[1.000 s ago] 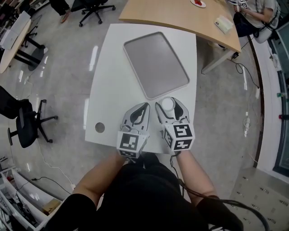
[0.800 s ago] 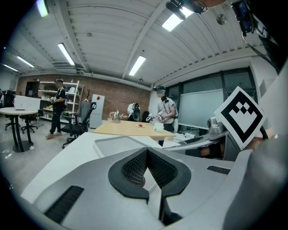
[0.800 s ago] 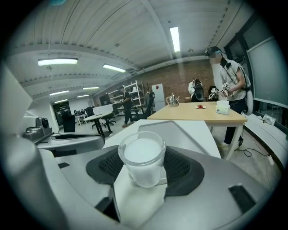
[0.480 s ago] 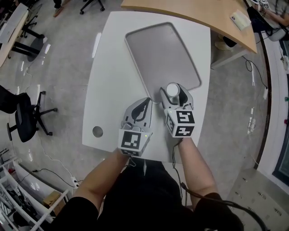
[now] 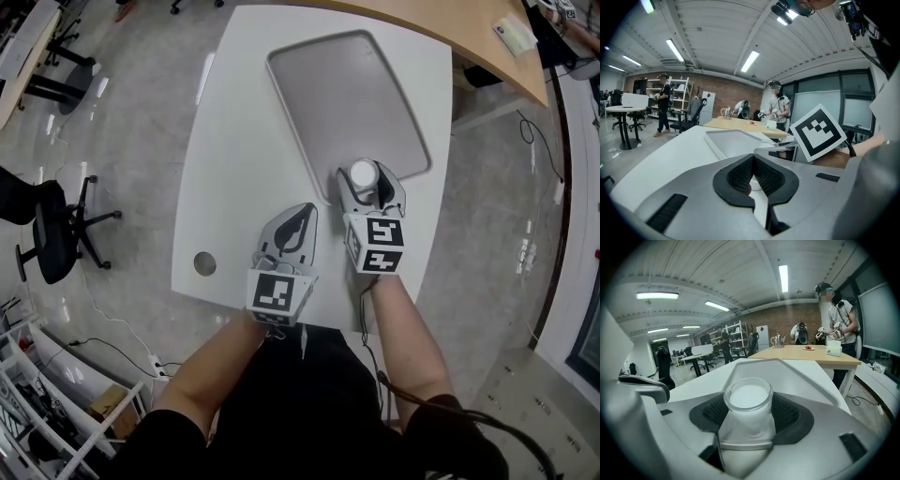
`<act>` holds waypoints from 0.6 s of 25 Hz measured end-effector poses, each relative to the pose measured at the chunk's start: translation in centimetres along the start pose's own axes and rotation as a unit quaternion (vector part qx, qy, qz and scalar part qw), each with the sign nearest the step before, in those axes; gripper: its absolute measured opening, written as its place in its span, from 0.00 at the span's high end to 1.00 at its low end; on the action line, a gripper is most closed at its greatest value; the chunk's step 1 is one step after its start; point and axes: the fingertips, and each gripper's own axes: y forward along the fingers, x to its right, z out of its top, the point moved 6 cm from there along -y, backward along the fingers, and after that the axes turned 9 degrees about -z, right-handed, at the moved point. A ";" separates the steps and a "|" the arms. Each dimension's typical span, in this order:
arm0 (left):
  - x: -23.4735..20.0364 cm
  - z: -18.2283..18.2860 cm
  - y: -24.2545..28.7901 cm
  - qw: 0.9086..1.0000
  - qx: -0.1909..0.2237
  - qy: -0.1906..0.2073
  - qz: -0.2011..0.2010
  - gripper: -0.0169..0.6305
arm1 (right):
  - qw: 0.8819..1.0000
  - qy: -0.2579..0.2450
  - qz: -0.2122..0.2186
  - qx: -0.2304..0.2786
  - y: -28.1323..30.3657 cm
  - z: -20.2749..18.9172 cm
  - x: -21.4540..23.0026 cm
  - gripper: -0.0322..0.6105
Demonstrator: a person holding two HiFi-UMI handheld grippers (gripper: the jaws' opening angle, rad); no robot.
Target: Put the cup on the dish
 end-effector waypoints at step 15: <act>3.7 6.1 -5.4 0.998 0.050 0.027 -0.008 0.97 | 0.997 0.015 -0.002 0.078 -12.0 4.6 -0.9 0.66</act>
